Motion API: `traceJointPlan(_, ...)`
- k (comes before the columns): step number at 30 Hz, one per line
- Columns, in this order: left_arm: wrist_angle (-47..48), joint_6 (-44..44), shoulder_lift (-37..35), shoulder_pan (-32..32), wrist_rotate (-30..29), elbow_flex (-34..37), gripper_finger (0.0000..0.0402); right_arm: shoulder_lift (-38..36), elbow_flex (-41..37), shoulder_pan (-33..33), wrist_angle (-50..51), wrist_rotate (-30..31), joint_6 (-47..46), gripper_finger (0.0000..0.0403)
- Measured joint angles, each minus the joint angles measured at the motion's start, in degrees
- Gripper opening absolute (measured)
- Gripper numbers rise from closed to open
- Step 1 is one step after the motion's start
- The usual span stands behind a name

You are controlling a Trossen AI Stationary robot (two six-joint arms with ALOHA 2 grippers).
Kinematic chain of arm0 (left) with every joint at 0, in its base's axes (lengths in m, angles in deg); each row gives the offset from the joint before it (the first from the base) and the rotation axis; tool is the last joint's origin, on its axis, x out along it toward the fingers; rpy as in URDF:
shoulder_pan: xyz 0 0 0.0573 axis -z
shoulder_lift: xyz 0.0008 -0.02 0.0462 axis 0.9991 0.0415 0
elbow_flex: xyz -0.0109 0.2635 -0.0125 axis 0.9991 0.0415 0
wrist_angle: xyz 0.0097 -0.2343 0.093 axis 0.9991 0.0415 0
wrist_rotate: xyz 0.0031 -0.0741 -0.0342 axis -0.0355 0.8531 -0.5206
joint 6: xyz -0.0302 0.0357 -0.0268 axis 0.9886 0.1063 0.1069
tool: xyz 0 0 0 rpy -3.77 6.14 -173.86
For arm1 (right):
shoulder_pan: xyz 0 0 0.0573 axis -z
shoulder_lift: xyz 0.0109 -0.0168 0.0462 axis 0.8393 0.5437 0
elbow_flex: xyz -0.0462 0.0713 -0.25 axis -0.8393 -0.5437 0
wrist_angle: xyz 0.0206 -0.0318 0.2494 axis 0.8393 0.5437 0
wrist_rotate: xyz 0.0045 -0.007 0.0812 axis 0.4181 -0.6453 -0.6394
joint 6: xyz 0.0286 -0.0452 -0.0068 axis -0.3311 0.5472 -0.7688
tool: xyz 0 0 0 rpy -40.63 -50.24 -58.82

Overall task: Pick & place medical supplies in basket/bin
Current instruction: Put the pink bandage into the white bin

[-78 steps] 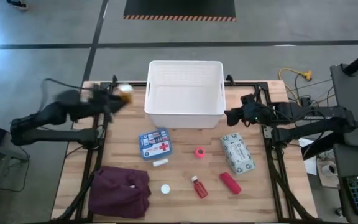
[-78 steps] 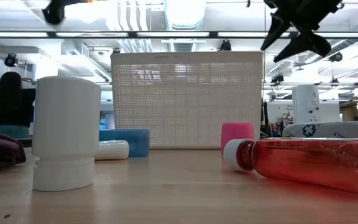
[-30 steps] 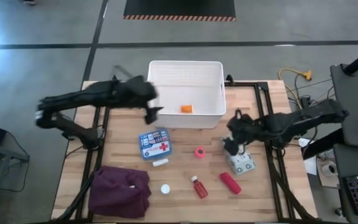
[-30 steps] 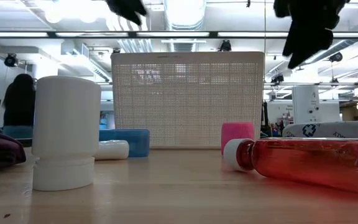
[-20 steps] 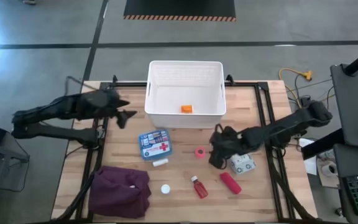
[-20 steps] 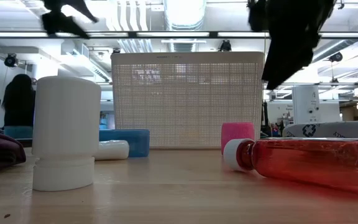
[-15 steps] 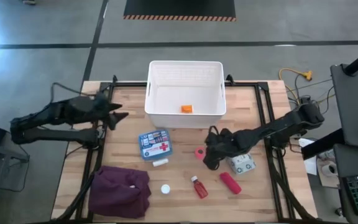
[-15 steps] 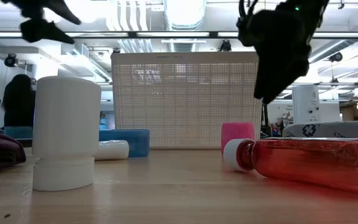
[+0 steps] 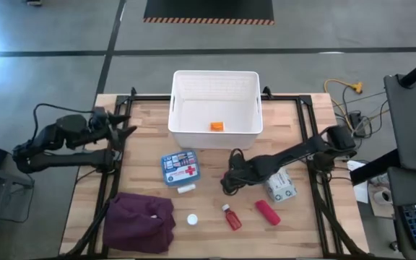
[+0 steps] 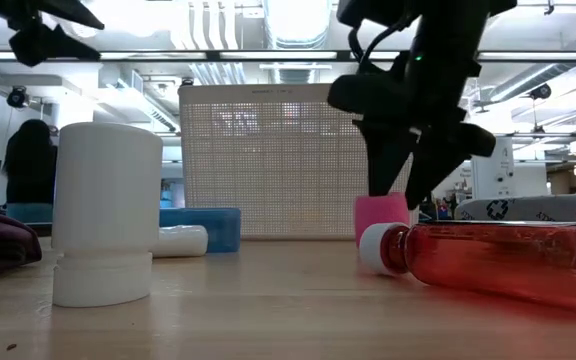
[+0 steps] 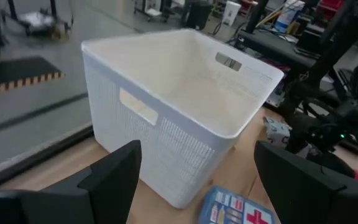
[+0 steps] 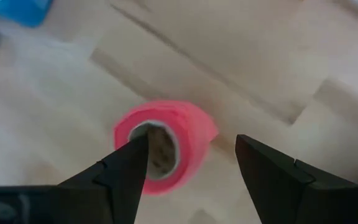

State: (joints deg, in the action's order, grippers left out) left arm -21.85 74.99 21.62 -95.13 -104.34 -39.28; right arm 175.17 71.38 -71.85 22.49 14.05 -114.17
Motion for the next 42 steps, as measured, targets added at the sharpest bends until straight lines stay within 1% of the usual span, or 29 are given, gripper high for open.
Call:
traceJointPlan(5,-0.1,-4.5,0.9,0.0,0.0,-1.8,0.0295,3.1,1.8,0.5,0.2,-0.5,-7.3,0.0229)
traceJointPlan(8,0.1,-4.9,1.2,0.0,0.1,-2.5,0.0295,3.0,2.3,0.8,0.0,-0.5,-10.5,0.0208)
traceJointPlan(12,0.1,-5.8,1.4,0.0,0.0,-2.8,0.0295,2.1,2.3,0.7,0.2,-0.3,-11.7,0.0148)
traceJointPlan(17,0.1,-7.8,1.7,0.0,0.1,-2.7,0.0295,0.6,2.6,0.8,0.1,-2.1,-10.8,0.004)
traceJointPlan(18,0.0,-7.8,1.7,0.0,0.1,-2.7,0.0295,0.0,3.4,0.8,0.2,-2.2,-9.8,0.0025)
traceJointPlan(19,-0.1,-7.8,1.7,0.0,0.1,-2.7,0.0295,-1.3,4.5,0.8,-0.1,-2.1,-8.5,0.0021)
traceJointPlan(21,-0.1,-7.8,1.8,0.0,0.0,-2.7,0.0295,-4.6,7.2,0.8,-0.4,-0.7,-5.7,0.0018)
traceJointPlan(24,-0.8,-7.8,2.1,0.0,0.1,-2.7,0.0295,-10.2,11.6,1.2,-0.5,5.3,-1.5,0.0013)
traceJointPlan(25,-1.3,-7.8,2.2,0.0,0.1,-2.6,0.0295,-12.1,13.2,1.5,-0.2,8.2,0.0,0.0012)
traceJointPlan(28,-3.1,-7.8,3.0,0.0,0.0,-2.6,0.0295,-17.7,17.5,2.8,0.4,20.5,6.4,0.0013)
traceJointPlan(29,-3.3,-7.8,3.2,0.0,0.1,-2.6,0.0295,-19.0,18.7,4.0,1.8,23.6,8.3,0.0013)
traceJointPlan(30,-3.6,-7.8,3.5,0.0,0.1,-2.6,0.0295,-20.2,19.7,5.7,3.7,25.1,9.3,0.0013)
traceJointPlan(32,-4.7,-7.8,4.4,0.0,0.1,-2.6,0.0295,-21.1,20.2,10.5,9.8,24.2,10.1,0.0013)
traceJointPlan(34,-4.3,-7.8,5.0,0.0,0.1,-2.6,0.0295,-20.5,19.8,16.2,12.8,19.1,14.2,0.0014)
traceJointPlan(36,-4.6,-7.8,6.3,0.0,0.1,-2.6,0.0295,-18.7,19.4,21.3,11.5,13.6,19.2,0.0023)
traceJointPlan(38,-4.2,-7.2,6.7,0.0,0.1,-2.5,0.0295,-17.3,20.0,24.6,6.4,9.5,23.5,0.0047)
traceJointPlan(39,-4.3,-6.1,7.2,0.0,0.2,-2.5,0.0295,-16.5,20.8,25.7,4.7,8.6,25.1,0.0064)
traceJointPlan(42,-3.4,-0.1,8.1,0.0,0.1,-2.5,0.0295,-13.7,23.8,27.5,6.1,8.7,29.1,0.0124)
